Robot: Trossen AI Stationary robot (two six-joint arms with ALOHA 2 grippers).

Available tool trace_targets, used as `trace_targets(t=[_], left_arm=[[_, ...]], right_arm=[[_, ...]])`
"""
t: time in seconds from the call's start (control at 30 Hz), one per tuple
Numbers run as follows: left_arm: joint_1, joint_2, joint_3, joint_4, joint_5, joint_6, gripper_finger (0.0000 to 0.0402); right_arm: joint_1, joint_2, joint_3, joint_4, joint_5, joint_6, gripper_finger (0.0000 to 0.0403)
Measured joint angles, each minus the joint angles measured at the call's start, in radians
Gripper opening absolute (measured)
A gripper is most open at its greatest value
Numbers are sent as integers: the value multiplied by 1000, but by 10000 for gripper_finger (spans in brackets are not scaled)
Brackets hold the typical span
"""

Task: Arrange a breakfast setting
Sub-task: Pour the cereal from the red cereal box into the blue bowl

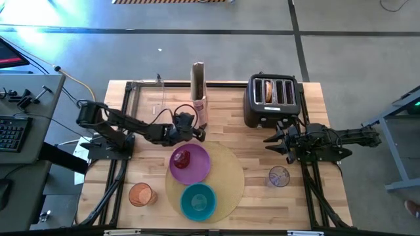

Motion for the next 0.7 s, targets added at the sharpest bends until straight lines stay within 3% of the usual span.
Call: trace_targets(t=[0.7], left_arm=[[122,239,1,352,8,104,365]], right_arm=[[0,0,0,0,0,0,114]])
